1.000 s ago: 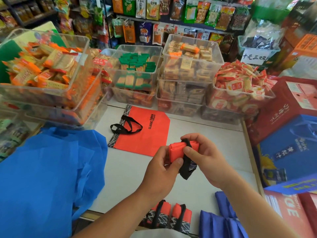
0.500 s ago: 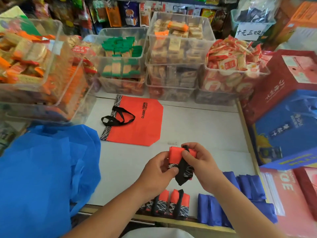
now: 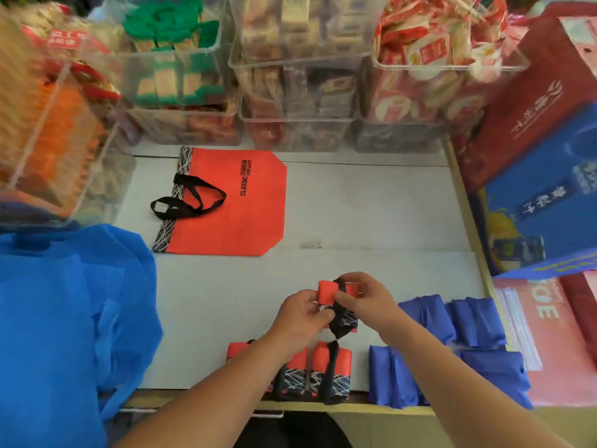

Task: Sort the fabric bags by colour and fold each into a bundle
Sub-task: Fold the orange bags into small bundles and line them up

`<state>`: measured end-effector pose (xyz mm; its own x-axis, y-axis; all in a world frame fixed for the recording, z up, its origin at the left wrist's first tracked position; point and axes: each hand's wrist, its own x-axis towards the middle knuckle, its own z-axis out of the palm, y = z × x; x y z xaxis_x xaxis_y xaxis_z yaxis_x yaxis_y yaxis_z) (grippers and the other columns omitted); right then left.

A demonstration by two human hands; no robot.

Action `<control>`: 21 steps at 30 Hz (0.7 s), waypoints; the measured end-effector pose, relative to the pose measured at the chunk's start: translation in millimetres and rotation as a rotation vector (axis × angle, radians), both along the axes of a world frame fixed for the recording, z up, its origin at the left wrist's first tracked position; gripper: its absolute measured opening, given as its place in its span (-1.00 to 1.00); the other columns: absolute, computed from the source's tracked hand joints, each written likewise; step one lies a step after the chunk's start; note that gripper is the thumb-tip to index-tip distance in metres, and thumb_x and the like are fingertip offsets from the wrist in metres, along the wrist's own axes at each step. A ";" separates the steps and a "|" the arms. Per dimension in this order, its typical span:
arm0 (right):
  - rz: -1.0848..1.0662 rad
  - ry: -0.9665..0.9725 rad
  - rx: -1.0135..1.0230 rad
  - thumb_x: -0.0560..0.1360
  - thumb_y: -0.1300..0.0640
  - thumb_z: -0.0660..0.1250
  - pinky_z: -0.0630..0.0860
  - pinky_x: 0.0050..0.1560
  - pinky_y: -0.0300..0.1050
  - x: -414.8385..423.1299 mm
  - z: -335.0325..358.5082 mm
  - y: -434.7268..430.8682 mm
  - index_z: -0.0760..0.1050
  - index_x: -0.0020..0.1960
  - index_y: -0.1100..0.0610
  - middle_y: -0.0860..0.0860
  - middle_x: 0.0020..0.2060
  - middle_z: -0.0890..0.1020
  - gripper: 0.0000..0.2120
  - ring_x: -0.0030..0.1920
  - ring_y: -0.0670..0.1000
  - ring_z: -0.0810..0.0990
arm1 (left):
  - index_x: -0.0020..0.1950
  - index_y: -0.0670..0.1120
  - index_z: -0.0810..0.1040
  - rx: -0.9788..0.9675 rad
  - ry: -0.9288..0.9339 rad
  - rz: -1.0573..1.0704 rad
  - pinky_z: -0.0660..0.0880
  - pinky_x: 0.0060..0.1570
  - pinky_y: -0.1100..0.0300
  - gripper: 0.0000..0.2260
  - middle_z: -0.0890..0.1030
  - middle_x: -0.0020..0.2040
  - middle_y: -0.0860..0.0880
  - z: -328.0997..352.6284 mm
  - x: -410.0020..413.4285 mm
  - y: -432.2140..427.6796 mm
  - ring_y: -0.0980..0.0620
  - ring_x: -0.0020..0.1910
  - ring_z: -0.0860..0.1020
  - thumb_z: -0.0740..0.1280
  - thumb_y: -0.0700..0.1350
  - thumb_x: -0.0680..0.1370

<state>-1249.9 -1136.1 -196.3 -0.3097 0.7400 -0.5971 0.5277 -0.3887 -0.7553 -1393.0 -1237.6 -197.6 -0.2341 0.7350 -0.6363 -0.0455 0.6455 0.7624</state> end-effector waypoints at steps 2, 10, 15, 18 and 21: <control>0.046 -0.058 0.031 0.48 0.19 0.52 0.63 -0.03 -0.04 1.2 -15.0 1.4 0.58 0.15 -0.05 0.05 -0.05 0.69 -0.69 -0.12 0.04 0.65 | 0.17 0.00 0.64 -0.038 0.068 -0.066 0.63 0.16 0.00 -0.73 0.74 -0.02 0.03 -14.6 -2.2 4.2 0.08 -0.01 0.70 0.51 -0.11 0.48; 0.232 -0.236 0.270 0.48 0.07 0.54 0.36 0.27 -0.19 11.2 -56.1 -4.7 0.54 0.36 -0.07 -0.01 0.17 0.42 -0.53 0.19 -0.01 0.46 | 0.31 -0.03 0.57 -0.142 0.271 -0.073 0.47 0.25 0.19 -0.73 0.60 0.23 0.04 -31.3 -24.5 -16.4 0.08 0.20 0.57 0.39 -0.05 0.62; 0.177 -0.191 0.214 0.57 -0.06 0.41 0.47 0.32 -0.08 6.4 -42.1 -2.3 0.50 0.40 -0.18 -0.07 0.27 0.44 -0.60 0.22 -0.05 0.51 | 0.31 0.00 0.58 -0.128 0.290 -0.012 0.47 0.25 0.20 -0.77 0.60 0.21 0.10 -26.7 -34.9 -31.6 0.11 0.18 0.58 0.35 -0.08 0.64; 0.300 -0.442 0.295 0.54 -0.29 0.34 0.49 0.26 0.02 5.4 -37.4 -0.1 0.43 0.47 -0.20 -0.08 0.33 0.42 -0.47 0.31 0.00 0.45 | 0.30 -0.01 0.59 -0.111 0.279 0.003 0.48 0.25 0.20 -0.77 0.61 0.20 0.10 -23.3 -38.6 -36.4 0.12 0.16 0.59 0.35 -0.09 0.65; 0.317 -0.437 0.219 0.53 -0.15 0.43 0.47 0.22 -0.03 1.0 -41.7 -5.2 0.46 0.47 -0.05 0.04 0.29 0.52 -0.46 0.32 0.10 0.51 | 0.30 -0.01 0.59 -0.097 0.284 0.011 0.48 0.28 0.18 -0.77 0.61 0.20 0.10 -20.5 -41.4 -40.5 0.14 0.16 0.58 0.34 -0.10 0.65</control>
